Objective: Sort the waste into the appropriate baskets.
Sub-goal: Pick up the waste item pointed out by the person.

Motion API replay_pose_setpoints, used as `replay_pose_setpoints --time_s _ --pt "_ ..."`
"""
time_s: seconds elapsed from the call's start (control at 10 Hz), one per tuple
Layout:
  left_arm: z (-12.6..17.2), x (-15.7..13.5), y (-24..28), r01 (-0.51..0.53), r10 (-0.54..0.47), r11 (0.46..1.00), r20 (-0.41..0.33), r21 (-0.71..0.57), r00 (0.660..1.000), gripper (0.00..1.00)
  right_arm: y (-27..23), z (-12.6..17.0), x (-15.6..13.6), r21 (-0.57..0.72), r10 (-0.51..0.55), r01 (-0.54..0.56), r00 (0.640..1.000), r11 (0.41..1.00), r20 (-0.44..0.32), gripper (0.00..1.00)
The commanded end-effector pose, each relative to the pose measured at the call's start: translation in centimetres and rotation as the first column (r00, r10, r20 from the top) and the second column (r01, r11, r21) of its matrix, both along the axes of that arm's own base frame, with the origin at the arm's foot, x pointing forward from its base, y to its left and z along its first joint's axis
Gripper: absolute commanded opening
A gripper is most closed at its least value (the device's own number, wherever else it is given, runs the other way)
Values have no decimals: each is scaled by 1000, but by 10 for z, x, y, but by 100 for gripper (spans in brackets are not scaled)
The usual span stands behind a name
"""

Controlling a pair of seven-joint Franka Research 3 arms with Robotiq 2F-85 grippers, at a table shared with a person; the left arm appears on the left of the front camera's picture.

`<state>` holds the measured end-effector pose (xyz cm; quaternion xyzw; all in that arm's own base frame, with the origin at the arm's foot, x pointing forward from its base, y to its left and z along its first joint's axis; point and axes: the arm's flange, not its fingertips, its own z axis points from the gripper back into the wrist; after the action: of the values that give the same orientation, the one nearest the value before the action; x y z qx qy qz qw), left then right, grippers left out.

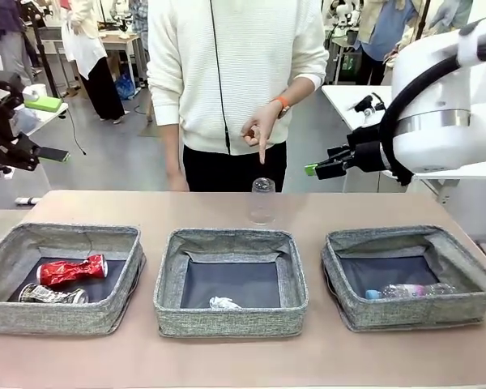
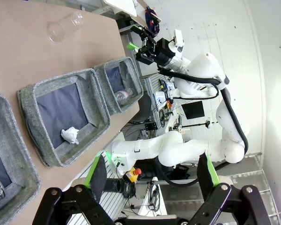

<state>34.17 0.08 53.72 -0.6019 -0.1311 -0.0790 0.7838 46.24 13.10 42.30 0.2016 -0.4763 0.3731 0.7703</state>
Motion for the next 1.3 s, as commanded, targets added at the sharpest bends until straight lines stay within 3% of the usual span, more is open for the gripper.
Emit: replay_pose_setpoints --time_s 0.0,0.1,0.2,0.3,0.4,0.5,0.6,0.7,0.8,0.9,1.2 --pt "1 0 -1 6 -5 1000 22 -20 1000 100 -7 -29 11 -2 316 -316 949 949 25 100" --pt "1 0 -1 6 -5 1000 22 -20 1000 100 -7 -45 31 29 389 -388 921 921 -18 100" --pt "1 0 -1 6 -5 1000 22 -20 1000 100 -14 -52 46 210 564 -545 825 812 -36 100" --pt "1 0 -1 6 -5 1000 22 -20 1000 100 -21 -58 57 162 532 -512 840 843 -111 100" --pt "1 0 -1 6 -5 1000 22 -20 1000 100 -25 -60 63 139 514 -503 856 853 -55 100" --pt "1 0 -1 6 -5 1000 22 -20 1000 100 -18 -68 74 -22 428 -429 903 903 -40 100" --pt "1 0 -1 6 -5 1000 22 -20 1000 100 -20 -75 42 161 525 -510 849 845 -63 100" --pt "1 0 -1 6 -5 1000 22 -20 1000 100 -30 -76 60 111 501 -492 863 863 -63 100" --pt "1 0 -1 6 -5 1000 22 -20 1000 100 -20 -66 59 44 439 -438 898 898 -16 100" --pt "1 0 -1 6 -5 1000 22 -20 1000 100 -6 -79 79 26 409 -408 907 912 -101 100" --pt "1 0 -1 6 -5 1000 22 -20 1000 100 15 -101 120 -6 352 -356 927 935 -125 100"
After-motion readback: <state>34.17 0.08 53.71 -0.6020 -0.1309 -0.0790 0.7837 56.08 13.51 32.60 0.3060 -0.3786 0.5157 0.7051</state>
